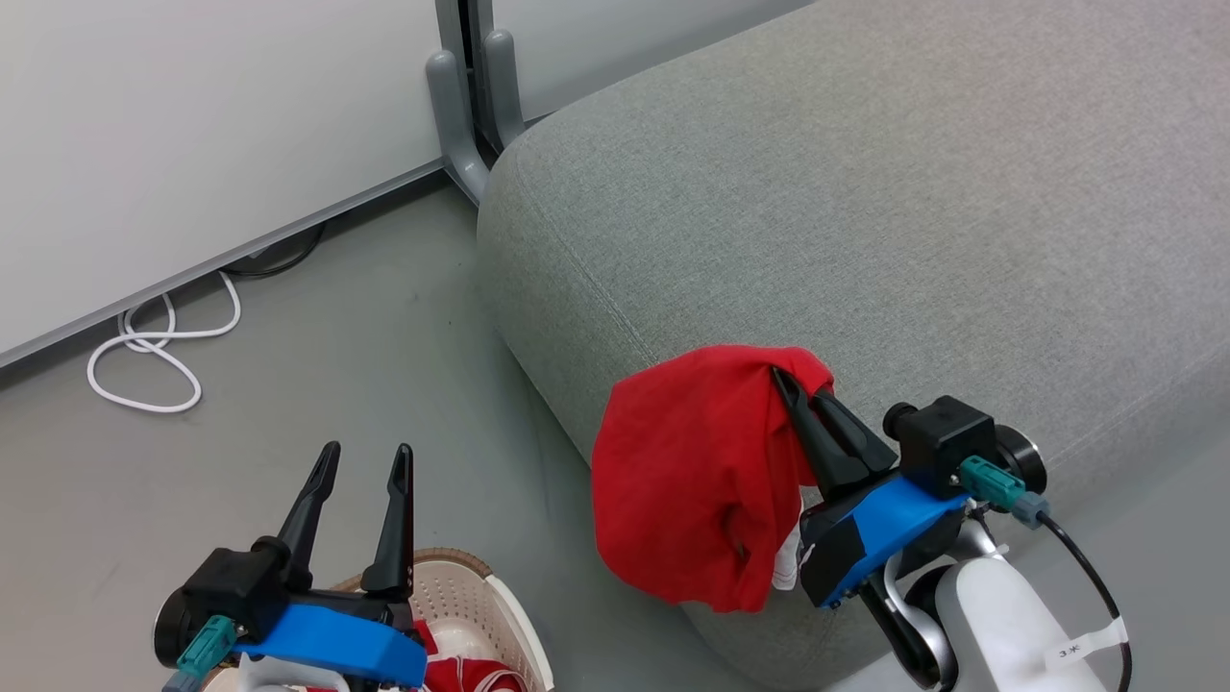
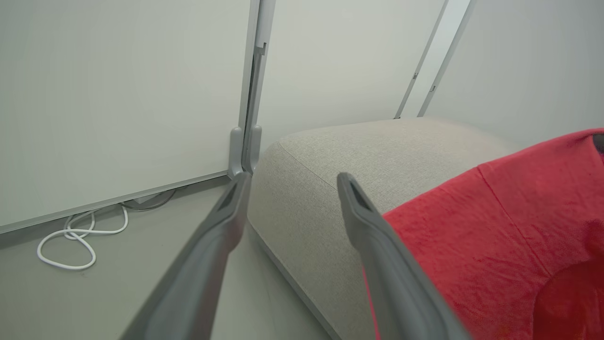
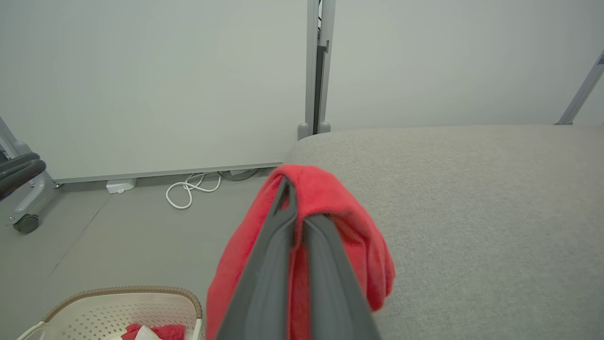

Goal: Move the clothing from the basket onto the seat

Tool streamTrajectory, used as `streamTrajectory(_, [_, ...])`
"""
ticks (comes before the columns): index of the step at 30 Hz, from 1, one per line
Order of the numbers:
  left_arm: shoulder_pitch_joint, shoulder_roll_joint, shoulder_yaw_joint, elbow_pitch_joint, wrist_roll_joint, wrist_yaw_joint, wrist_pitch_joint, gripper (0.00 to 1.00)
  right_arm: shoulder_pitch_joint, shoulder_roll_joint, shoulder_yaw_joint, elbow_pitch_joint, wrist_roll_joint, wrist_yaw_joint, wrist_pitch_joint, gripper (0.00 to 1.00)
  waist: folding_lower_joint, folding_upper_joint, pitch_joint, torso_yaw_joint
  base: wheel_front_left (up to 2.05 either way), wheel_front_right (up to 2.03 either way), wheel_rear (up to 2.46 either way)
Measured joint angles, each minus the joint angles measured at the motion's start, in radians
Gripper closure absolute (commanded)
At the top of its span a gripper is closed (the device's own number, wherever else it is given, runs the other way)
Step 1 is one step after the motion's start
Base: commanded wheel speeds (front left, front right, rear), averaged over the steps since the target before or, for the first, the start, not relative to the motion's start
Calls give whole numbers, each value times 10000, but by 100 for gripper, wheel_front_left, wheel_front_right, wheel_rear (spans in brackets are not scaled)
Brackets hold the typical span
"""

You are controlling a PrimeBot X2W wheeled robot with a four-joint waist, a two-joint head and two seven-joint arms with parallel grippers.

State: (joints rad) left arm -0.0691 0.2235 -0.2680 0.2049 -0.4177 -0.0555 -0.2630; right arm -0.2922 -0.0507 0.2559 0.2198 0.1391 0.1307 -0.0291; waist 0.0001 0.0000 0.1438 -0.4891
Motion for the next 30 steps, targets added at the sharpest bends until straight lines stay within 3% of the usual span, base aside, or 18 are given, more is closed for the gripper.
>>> streamTrajectory(5, [-234, 36, -2, 151, 150, -161, 0, 0, -182, 2, -399, -184, -146, 0, 117, 100, 0, 0, 294, 64, 0, 0, 0])
streamTrajectory(9, [-612, 194, 0, 71, 288, -245, 0, 0, -1233, -69, -890, -173, -449, 0, 249, 100, 0, 0, 818, 152, 0, 0, 0])
streamTrajectory(20, [-1786, 941, -36, -1306, 796, -303, 422, 0, -5425, -1595, -3116, 1158, -115, 0, 322, 100, 1, 0, 3408, 609, 0, 0, 0])
streamTrajectory(25, [-2404, 1250, -38, -1965, 966, -336, 625, 0, -7147, -2222, -4355, 1992, 127, 0, 159, 100, 2, 0, 4535, 1191, 0, 0, 0])
streamTrajectory(30, [-2767, 1310, -142, -2364, 1032, -382, 677, 0, -7850, -2512, -5448, 3218, 288, 0, 119, 100, 2, 0, 5327, 1951, 0, 0, 0])
